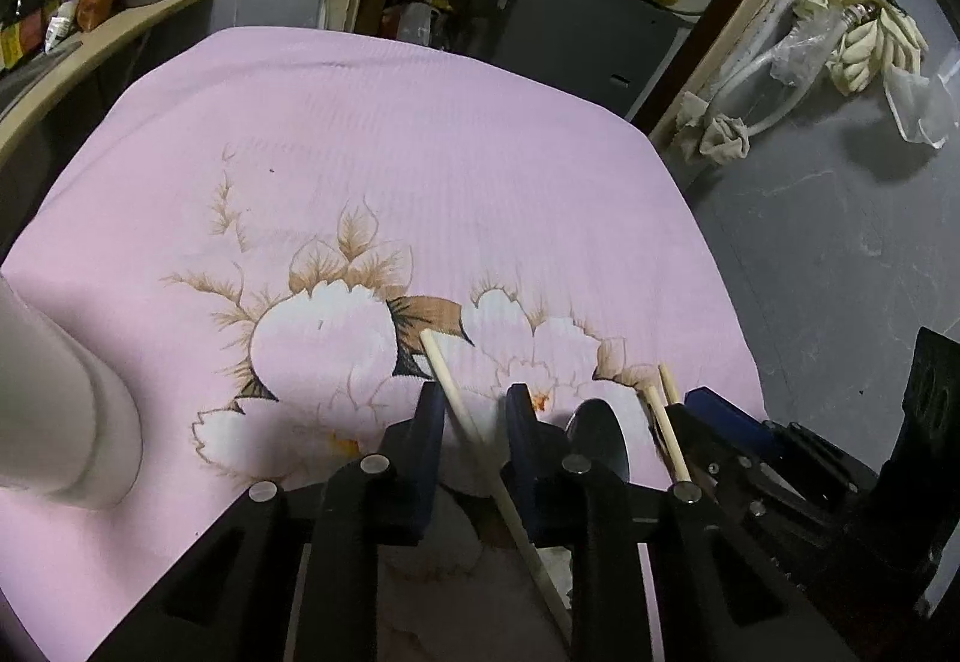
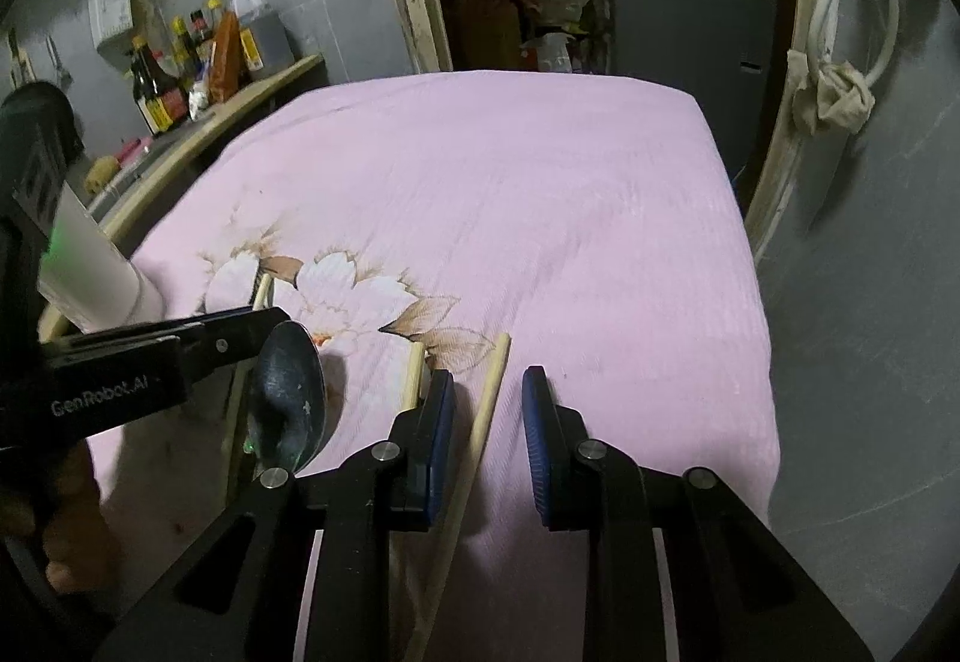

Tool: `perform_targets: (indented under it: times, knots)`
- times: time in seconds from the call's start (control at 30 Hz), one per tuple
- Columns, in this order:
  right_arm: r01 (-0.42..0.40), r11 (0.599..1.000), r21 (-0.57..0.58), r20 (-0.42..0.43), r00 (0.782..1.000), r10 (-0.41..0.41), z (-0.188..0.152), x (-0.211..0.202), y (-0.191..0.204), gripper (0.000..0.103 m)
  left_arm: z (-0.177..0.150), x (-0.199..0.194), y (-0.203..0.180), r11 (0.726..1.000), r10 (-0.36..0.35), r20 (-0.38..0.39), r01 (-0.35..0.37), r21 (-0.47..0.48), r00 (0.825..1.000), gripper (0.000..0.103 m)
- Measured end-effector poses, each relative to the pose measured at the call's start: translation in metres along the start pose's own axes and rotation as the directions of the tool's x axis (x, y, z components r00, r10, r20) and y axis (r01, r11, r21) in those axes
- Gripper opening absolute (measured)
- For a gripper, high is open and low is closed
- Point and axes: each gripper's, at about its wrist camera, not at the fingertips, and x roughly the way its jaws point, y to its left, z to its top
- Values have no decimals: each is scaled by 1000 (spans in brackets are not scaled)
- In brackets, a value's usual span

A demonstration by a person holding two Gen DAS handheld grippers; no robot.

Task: Organize utensils
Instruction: 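Grasp a wooden chopstick with the right tool while the left tool grasps another chopstick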

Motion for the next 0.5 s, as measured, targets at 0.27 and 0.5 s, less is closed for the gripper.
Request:
perform_targets:
  times: [0.27,0.5]
  knots:
    - [42,999,25,-74,996,-40,7,-3,6,19,2,1,4,1000,15,-28,-15,-10,999,8]
    - [8,995,100,-112,994,3,10,-5,-5,4,-1,-8,8,999,3,-40,-4,-33,999,5]
